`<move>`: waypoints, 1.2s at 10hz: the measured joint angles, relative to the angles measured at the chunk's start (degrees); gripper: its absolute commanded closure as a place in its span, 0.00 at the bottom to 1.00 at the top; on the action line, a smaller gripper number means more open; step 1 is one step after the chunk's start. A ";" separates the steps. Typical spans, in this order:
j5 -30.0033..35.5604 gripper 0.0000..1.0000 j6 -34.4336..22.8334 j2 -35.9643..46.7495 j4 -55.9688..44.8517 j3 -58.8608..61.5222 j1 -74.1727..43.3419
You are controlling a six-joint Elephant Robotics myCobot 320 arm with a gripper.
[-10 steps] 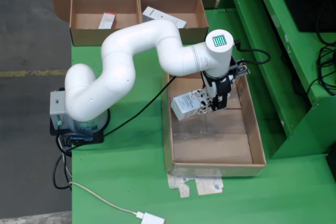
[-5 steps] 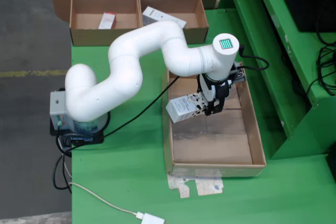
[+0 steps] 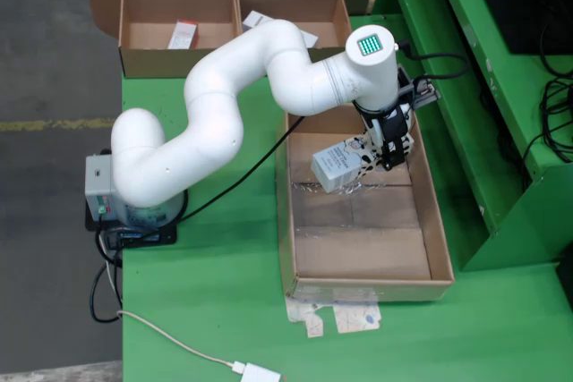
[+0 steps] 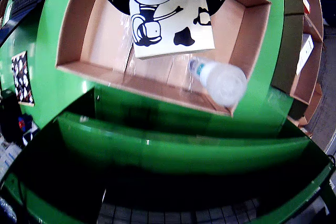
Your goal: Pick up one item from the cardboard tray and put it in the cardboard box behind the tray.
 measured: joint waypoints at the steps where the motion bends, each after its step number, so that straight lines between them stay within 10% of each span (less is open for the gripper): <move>1: 0.00 1.00 0.00 0.00 0.61 0.36 0.17; 12: -1.14 1.00 0.17 2.99 1.14 0.36 1.58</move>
